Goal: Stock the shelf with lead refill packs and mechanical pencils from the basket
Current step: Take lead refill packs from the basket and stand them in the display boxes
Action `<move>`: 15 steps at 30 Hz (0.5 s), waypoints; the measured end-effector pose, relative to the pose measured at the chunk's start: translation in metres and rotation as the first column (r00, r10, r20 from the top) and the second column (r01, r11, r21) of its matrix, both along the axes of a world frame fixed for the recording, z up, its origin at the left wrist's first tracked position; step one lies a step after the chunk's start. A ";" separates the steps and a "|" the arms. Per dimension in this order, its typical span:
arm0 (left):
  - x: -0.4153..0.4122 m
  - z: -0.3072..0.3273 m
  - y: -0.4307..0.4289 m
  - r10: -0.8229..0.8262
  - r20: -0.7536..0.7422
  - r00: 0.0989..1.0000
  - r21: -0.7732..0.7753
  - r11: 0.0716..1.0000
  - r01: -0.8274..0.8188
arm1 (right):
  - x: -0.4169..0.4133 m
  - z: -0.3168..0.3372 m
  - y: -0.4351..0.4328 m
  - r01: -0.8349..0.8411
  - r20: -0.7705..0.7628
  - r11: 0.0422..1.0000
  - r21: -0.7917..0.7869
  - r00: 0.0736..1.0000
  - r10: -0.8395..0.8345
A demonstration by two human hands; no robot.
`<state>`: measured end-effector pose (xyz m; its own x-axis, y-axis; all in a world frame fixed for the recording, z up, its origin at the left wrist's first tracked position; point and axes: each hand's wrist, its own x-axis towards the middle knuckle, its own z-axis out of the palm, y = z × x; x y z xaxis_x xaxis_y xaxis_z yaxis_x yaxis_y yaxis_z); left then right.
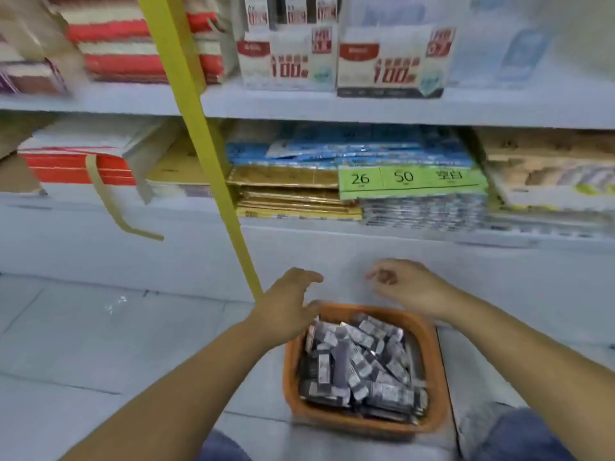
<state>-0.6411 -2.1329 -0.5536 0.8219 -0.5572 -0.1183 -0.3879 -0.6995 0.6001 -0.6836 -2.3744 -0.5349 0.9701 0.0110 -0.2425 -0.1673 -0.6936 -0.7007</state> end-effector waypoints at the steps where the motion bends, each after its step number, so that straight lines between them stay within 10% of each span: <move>1: -0.003 -0.024 -0.004 0.009 -0.066 0.998 0.026 1.000 -0.007 | -0.007 -0.037 -0.009 0.030 -0.082 0.999 -0.033 0.996 -0.033; 6: -0.023 -0.120 -0.024 0.100 -0.372 0.923 0.058 0.995 -0.084 | -0.039 -0.155 -0.023 0.185 -0.282 0.979 -0.086 0.938 -0.202; 15: -0.045 -0.213 -0.043 0.341 -0.563 0.753 0.126 0.936 -0.329 | -0.018 -0.235 -0.015 0.283 -0.166 0.905 -0.318 0.923 -0.347</move>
